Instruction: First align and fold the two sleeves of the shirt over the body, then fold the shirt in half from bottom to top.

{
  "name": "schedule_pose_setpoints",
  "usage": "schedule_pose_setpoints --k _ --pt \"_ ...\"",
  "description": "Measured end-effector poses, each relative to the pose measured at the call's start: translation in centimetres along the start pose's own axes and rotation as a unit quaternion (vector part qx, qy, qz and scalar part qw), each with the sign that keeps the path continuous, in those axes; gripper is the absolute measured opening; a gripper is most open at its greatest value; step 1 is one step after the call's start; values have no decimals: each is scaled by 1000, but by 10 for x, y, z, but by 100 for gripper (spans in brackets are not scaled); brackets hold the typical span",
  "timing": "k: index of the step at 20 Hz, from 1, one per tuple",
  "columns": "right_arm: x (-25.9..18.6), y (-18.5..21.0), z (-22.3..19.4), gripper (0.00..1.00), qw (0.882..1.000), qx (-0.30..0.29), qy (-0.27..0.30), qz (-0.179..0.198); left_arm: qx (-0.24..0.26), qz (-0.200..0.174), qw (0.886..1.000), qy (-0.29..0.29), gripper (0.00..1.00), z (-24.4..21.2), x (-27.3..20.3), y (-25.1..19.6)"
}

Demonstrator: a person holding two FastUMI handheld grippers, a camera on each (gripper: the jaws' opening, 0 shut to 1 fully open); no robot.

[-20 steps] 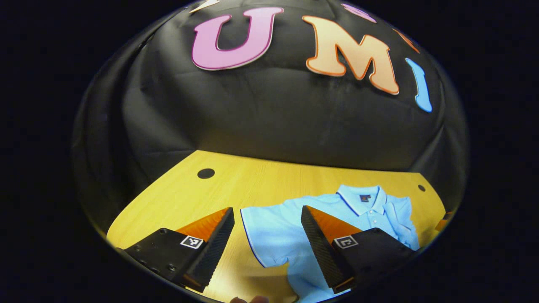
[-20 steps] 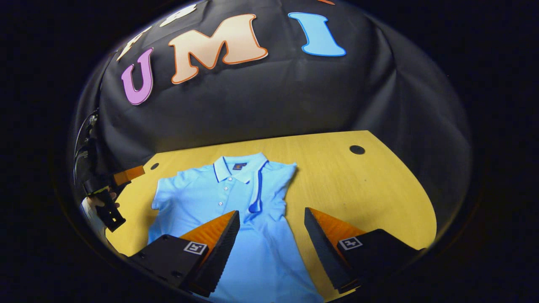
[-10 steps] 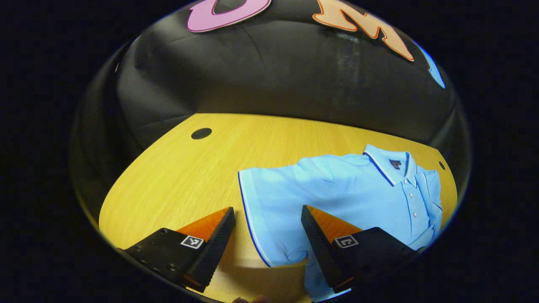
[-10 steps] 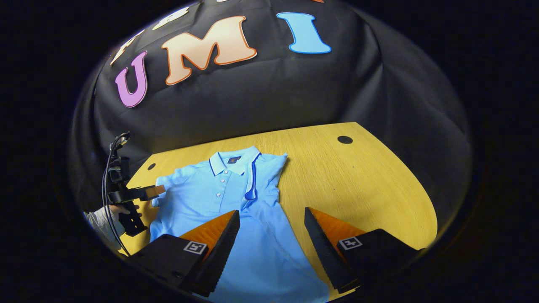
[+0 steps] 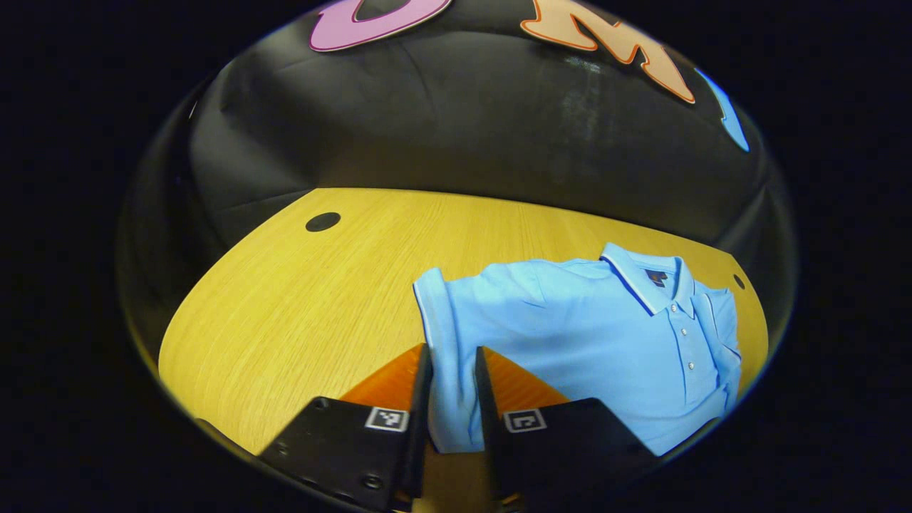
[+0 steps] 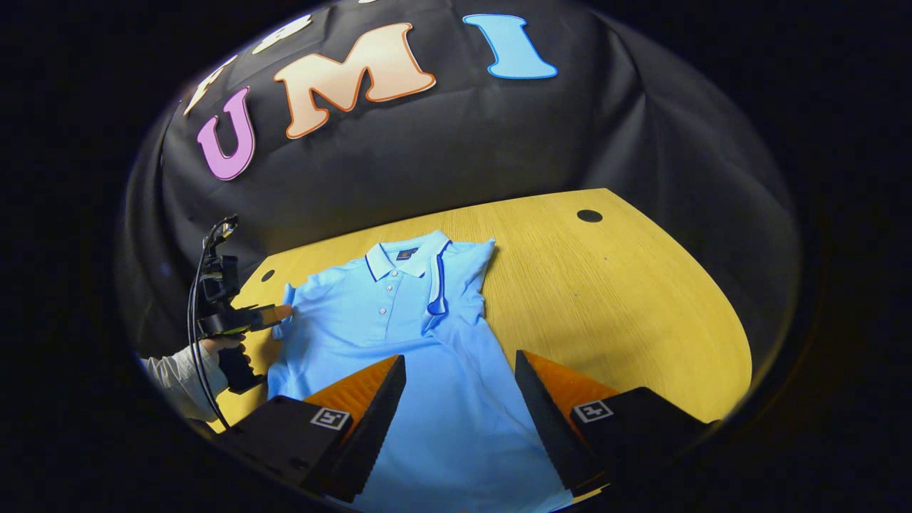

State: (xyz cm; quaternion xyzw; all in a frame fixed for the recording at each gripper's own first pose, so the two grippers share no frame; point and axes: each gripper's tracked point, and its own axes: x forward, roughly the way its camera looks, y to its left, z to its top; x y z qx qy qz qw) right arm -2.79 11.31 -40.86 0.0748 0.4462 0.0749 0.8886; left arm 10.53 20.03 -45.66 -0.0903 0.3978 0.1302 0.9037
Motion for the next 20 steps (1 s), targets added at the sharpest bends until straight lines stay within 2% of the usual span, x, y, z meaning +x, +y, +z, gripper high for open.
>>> schedule_pose_setpoints --k 2,3,7,13,18,20 --pt "-1 -4 -6 98 1000 12 3 -1 -10 4 1000 -9 2 3 3 -2" --pt "-1 -5 -7 98 1000 16 3 0 1 1 1000 -8 0 4 3 -4" --pt "-7 -7 -4 98 1000 21 -3 7 25 -24 999 -17 0 23 -12 -33" --pt "-16 -6 -6 97 1000 17 -2 18 78 -84 993 -23 0 34 -21 -114" --pt "-22 -16 0 97 1000 20 -11 4 91 -84 992 -3 0 16 -8 -145" --pt "-25 -15 0 98 1000 22 -14 -5 89 -97 991 -2 0 14 -5 -151"
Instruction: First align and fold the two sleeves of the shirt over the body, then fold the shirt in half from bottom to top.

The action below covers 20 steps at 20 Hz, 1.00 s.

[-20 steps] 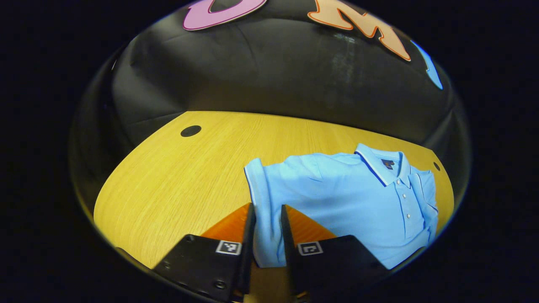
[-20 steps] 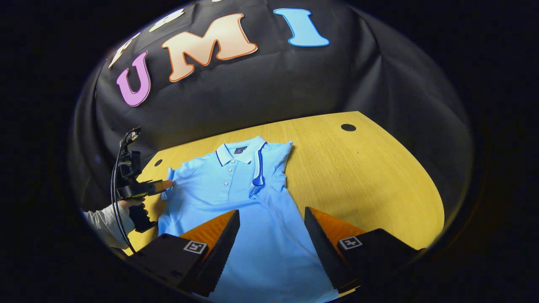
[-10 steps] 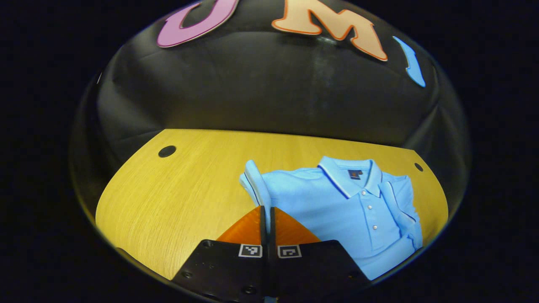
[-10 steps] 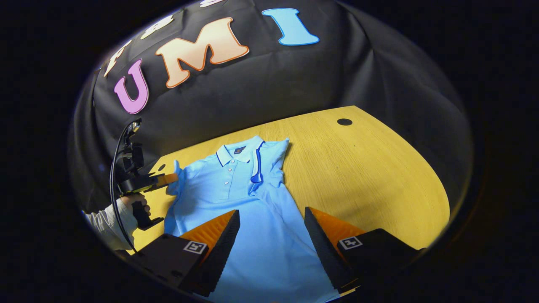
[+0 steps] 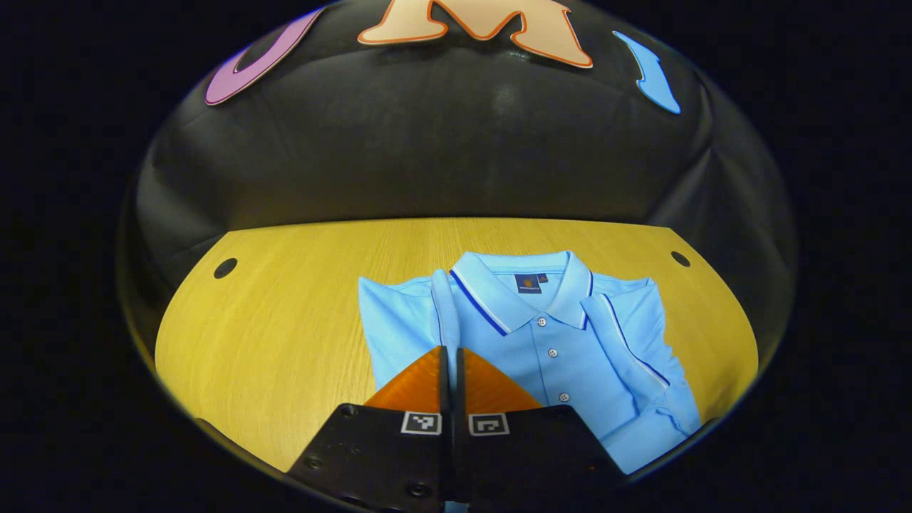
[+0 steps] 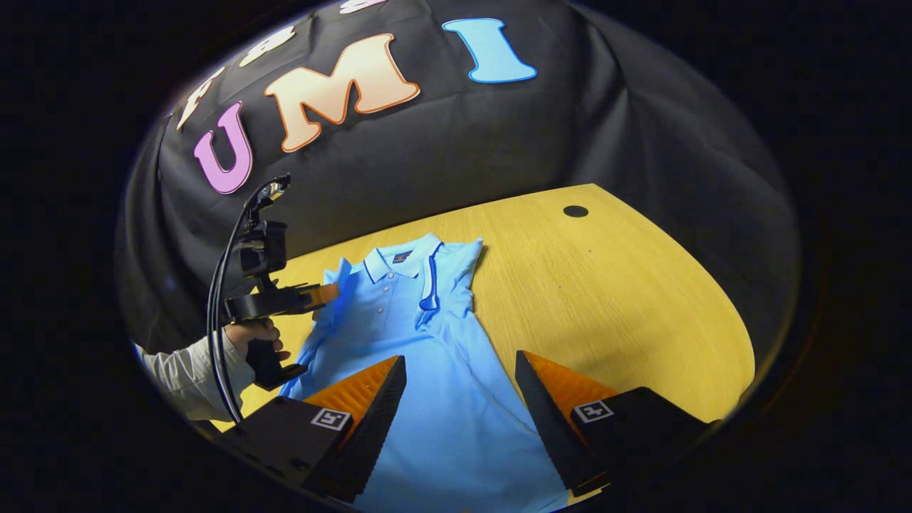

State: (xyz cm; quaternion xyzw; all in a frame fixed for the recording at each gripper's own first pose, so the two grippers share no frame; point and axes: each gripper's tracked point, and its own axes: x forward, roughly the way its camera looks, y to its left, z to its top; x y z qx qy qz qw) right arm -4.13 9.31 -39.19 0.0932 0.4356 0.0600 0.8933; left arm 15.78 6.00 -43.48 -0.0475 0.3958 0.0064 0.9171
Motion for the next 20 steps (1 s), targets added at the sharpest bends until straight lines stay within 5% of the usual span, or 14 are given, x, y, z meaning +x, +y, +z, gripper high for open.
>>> schedule_pose_setpoints --k 2,6,11,20 --pt "-1 0 -1 98 1000 -1 -3 -8 -18 -44 999 -5 14 4 -7 -17" --pt "-9 12 1 98 1000 6 -17 -2 -18 -45 999 -24 98 9 -44 -2" --pt "-38 12 -5 97 999 -35 -35 20 -28 -10 998 -63 96 1 -129 26" --pt "-100 -20 -45 97 994 -86 -56 26 -33 34 998 -48 96 -95 -270 44"
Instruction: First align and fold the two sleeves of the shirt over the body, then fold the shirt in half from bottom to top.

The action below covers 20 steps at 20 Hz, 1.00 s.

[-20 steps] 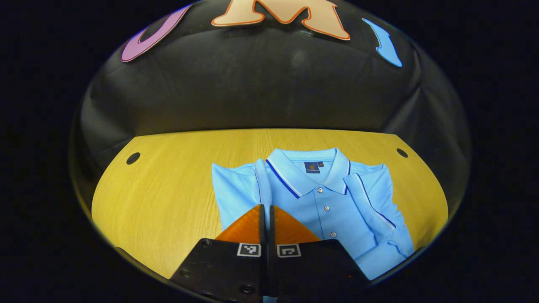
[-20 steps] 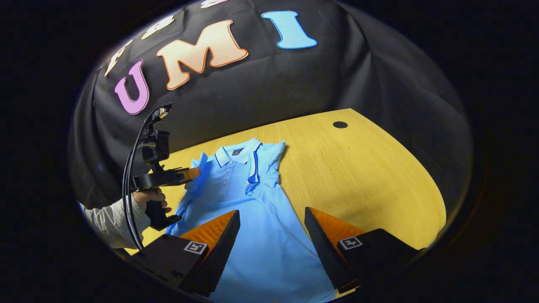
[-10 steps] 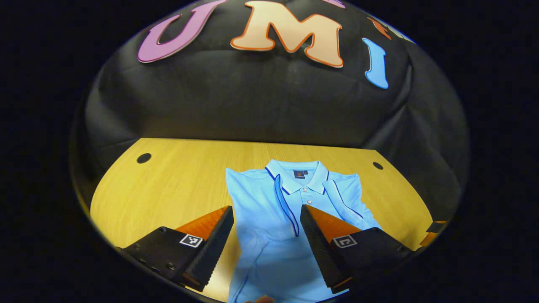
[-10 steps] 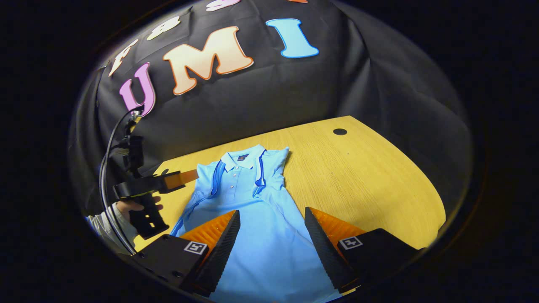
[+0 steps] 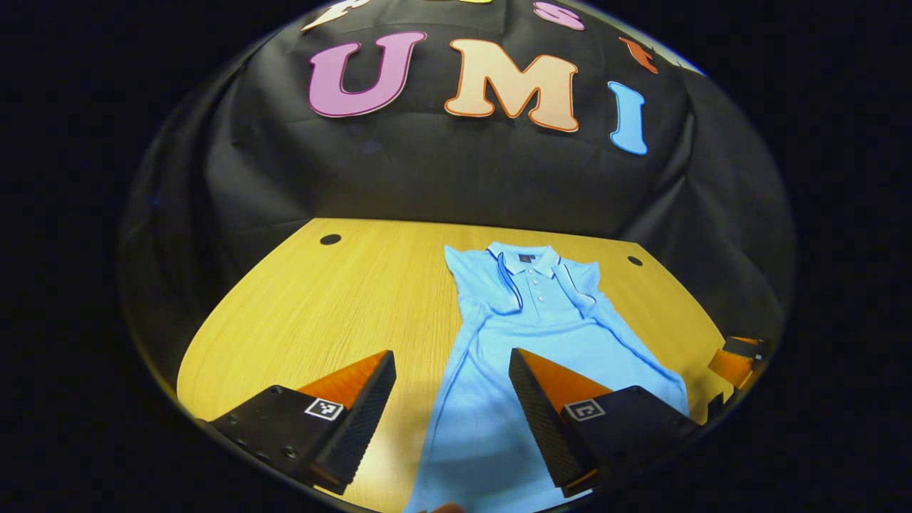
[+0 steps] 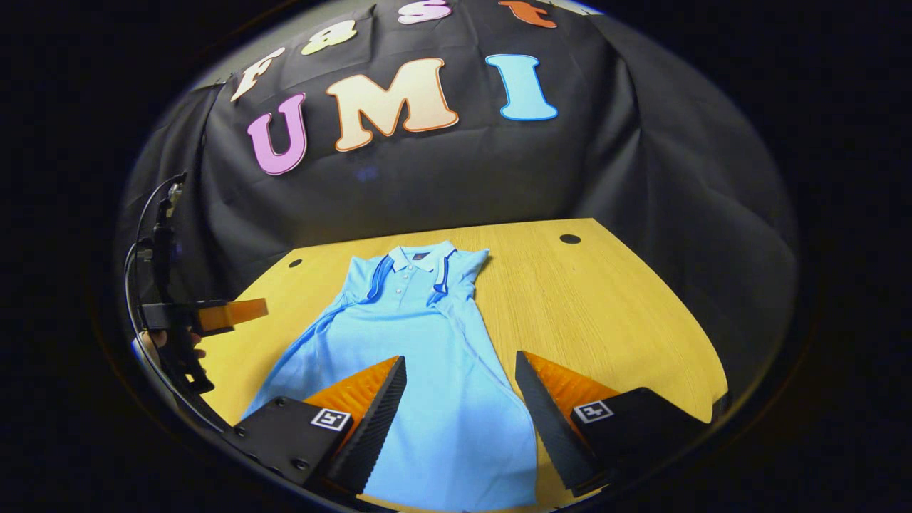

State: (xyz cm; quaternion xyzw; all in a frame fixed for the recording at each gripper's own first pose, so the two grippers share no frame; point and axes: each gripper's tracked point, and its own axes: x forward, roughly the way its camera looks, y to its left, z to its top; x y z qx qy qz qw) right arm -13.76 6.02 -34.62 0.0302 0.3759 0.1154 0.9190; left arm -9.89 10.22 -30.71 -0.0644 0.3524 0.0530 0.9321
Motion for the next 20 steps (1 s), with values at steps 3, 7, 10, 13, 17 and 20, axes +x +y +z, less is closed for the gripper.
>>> schedule_pose_setpoints --k 3,7,10,13,17,20 --pt "-15 -13 -24 97 1000 -10 14 -13 19 11 1000 14 98 -39 -32 8" --pt "-35 -28 -61 97 998 -20 41 -35 27 13 998 51 96 -93 -58 13" --pt "-45 -37 -88 98 996 -32 62 -51 27 12 997 70 96 -121 -67 15" --pt "-49 -43 -116 98 993 -37 88 -62 24 15 995 96 96 -146 -70 18" --pt "-45 -48 -139 98 989 -61 111 -75 33 11 992 122 96 -171 -72 15" --pt "-44 -45 -141 94 989 -63 116 -72 32 8 993 110 97 -168 -71 14"
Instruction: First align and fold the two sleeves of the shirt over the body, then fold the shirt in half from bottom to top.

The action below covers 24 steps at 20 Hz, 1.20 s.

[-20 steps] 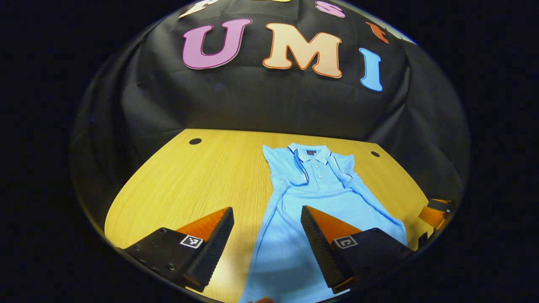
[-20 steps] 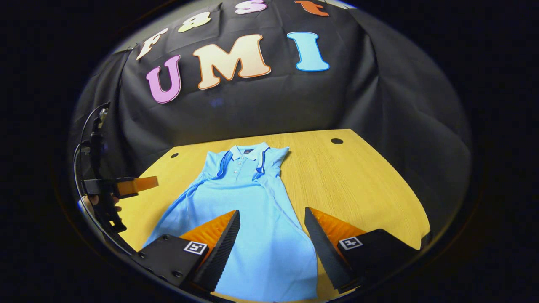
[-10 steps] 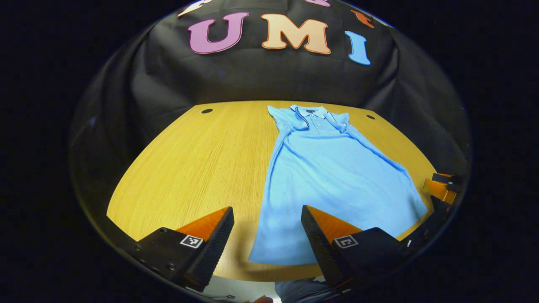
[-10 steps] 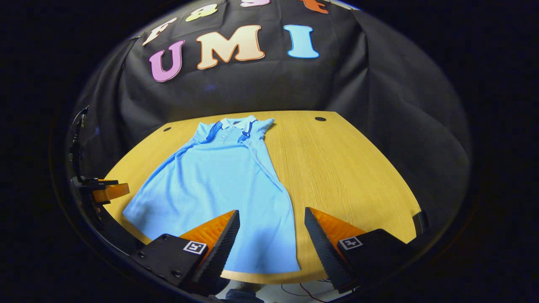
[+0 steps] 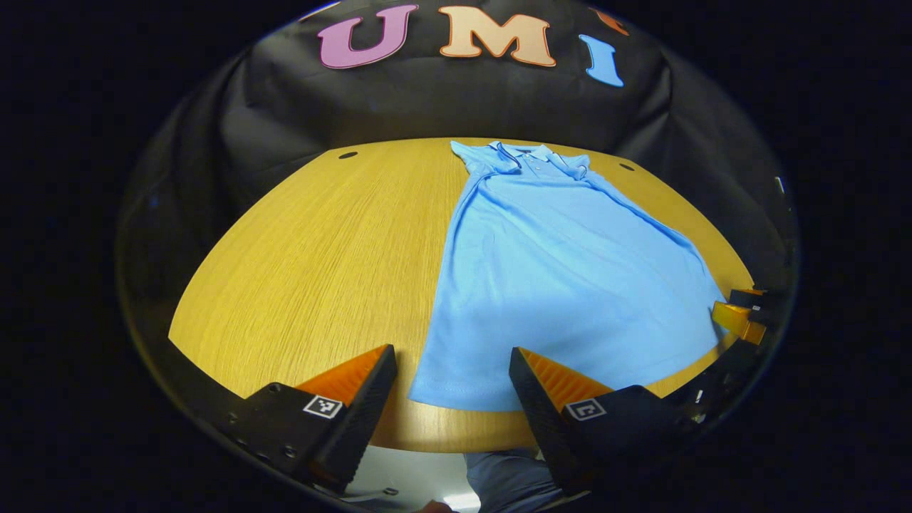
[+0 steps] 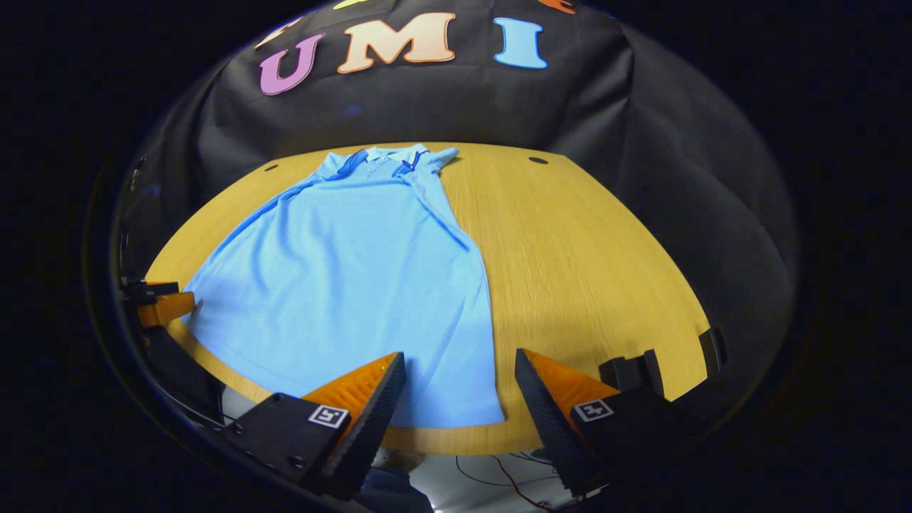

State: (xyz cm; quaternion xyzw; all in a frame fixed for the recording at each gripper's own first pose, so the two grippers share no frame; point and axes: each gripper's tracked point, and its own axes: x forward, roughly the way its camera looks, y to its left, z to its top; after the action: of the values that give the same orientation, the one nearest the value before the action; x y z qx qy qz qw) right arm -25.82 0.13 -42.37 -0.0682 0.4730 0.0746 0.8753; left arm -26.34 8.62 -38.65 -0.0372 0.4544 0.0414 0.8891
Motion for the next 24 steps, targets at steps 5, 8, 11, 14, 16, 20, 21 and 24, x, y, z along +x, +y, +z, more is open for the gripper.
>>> schedule_pose_setpoints --k 5,8,11,14,16,20,21,24 --pt "3 10 -5 86 999 26 9 34 -15 -5 999 -29 73 2 1 -8" --pt "0 32 -7 49 998 8 9 58 -46 -17 998 -31 21 2 2 -21" --pt "0 38 -5 6 998 10 8 60 -67 -25 997 -8 1 0 3 -21" --pt "-2 41 -5 3 997 17 19 74 -67 -44 997 16 0 3 1 -22" --pt "-3 40 -3 3 996 21 25 80 -70 -49 996 29 0 4 1 -20" --pt "-12 44 28 2 994 43 7 98 -72 -59 994 64 0 7 0 -20" --pt "-13 47 39 2 994 49 -3 102 -70 -60 994 57 0 16 -1 -19" --pt "-7 50 70 3 993 46 -22 109 -74 -62 995 26 0 53 1 -17"
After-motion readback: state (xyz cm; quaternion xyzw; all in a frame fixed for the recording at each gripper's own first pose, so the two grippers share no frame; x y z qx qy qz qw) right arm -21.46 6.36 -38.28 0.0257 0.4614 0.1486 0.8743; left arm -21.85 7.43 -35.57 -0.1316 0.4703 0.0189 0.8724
